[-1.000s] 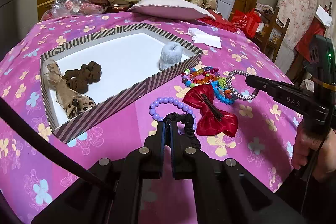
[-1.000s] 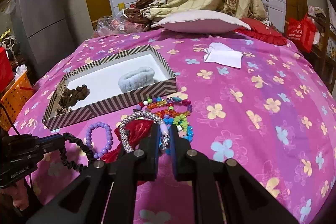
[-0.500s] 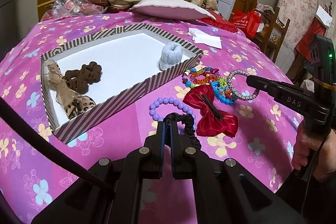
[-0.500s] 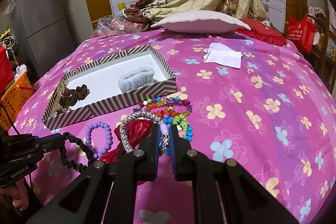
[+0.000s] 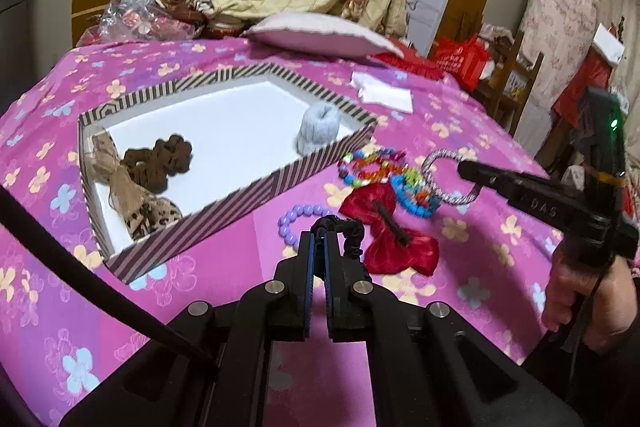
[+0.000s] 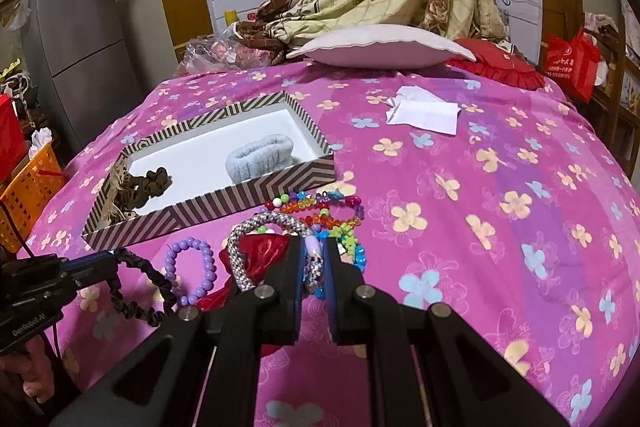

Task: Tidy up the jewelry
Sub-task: 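Lift the black scrunchie with left tool while right tool lifts the rhinestone bracelet, then lower the black scrunchie into the box with left tool while right tool drops the bracelet in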

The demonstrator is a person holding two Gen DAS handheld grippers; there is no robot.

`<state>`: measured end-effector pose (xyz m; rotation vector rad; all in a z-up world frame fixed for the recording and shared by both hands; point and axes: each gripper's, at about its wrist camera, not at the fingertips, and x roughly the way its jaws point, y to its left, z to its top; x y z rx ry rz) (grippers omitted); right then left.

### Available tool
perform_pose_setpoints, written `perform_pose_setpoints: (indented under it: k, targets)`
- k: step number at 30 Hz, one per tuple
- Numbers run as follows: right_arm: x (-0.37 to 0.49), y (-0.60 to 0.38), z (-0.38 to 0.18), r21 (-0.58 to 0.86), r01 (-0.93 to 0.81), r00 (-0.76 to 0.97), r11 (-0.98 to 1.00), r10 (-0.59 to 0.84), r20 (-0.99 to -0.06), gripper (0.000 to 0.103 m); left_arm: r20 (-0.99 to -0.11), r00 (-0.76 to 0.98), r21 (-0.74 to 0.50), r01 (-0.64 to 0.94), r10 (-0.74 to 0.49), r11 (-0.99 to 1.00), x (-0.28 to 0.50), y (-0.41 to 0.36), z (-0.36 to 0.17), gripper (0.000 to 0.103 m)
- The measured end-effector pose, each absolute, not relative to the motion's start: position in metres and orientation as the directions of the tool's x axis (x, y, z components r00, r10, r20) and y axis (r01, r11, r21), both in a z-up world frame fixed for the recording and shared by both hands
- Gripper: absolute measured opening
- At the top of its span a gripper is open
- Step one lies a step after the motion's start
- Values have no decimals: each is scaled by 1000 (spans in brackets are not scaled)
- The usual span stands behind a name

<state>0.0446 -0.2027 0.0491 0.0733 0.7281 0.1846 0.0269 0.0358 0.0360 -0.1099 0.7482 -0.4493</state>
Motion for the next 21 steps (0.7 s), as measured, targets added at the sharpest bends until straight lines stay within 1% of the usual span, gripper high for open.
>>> perform_pose_setpoints:
  k: [6,11,15,21]
  targets:
    - [44,-203,55,142,-158,748,977,212,-629,10,-542,695,-292,370,-472,882,26,42,54,0]
    - [52,-193,59,133,-192,758,972,234,-609,10,-477,753,-317,334,-454,887,48,55,78,0]
    - [62,-182,58,123,-224,756,967,252,-604,10,-476,777,-332,274,-411,903,82,67,81,0]
    - [90,-163,56,141,-277,744,951,305,-595,10,-544,756,-378,166,-363,911,130,83,62,0]
